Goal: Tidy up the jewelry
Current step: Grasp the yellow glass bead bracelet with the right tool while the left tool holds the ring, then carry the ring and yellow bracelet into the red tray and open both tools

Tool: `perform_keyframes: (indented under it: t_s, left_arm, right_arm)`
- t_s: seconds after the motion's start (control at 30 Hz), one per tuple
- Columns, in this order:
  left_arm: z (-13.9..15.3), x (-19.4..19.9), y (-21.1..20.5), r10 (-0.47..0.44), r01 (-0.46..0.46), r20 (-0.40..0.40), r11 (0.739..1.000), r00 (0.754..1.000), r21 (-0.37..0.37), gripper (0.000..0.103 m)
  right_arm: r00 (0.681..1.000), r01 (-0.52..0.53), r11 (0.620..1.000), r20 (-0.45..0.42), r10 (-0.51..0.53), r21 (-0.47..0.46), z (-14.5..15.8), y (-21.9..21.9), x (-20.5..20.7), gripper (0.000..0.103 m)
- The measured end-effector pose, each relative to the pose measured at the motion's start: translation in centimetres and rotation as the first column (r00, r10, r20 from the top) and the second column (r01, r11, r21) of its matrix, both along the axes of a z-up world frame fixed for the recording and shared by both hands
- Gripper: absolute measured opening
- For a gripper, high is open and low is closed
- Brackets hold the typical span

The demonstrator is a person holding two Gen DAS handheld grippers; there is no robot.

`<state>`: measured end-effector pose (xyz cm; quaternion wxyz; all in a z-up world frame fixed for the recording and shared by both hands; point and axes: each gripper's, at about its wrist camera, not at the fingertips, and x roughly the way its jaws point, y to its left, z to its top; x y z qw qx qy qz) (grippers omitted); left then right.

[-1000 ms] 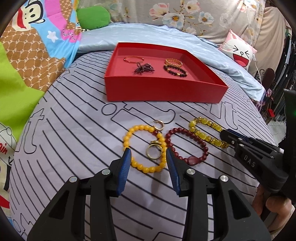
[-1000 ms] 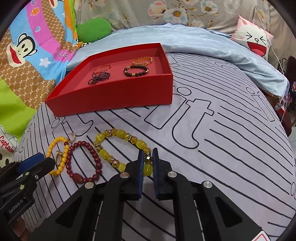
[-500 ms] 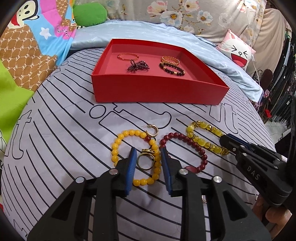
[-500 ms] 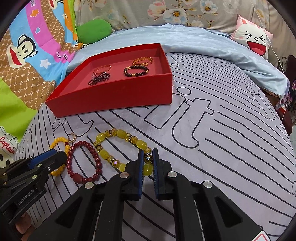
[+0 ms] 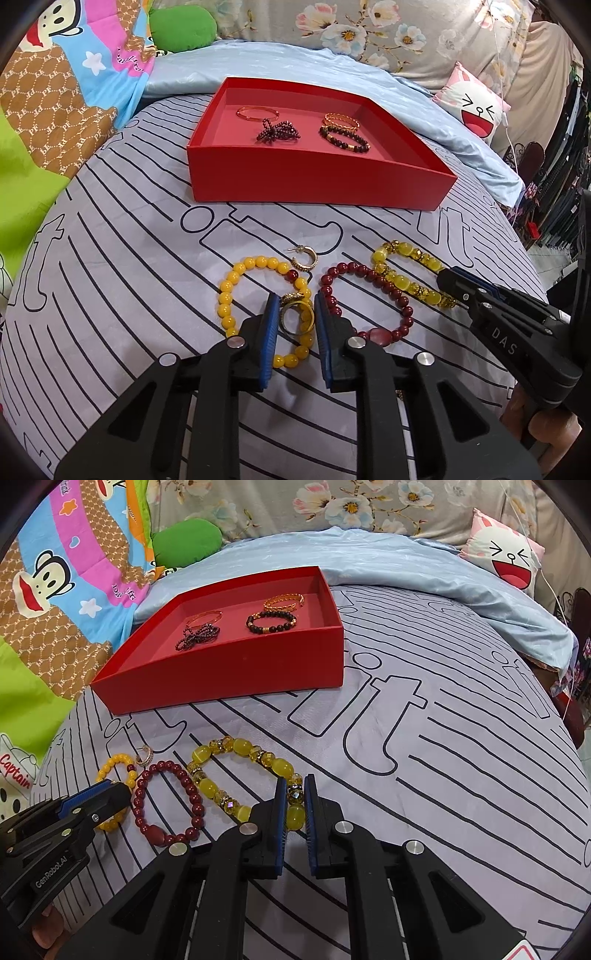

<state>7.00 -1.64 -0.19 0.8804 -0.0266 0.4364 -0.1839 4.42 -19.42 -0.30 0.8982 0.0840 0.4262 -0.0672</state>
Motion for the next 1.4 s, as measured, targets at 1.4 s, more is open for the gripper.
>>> perform_keyframes:
  t_s: [1.4]
  left_arm:
    - [9.5, 11.1, -1.1, -0.036, 0.032, 0.166, 0.999, 0.985, 0.027, 0.019]
  right_arm:
    - [0.968, -0.150, 0.975, 0.224, 0.111, 0.166, 12.3, -0.3, 10.4, 0.008]
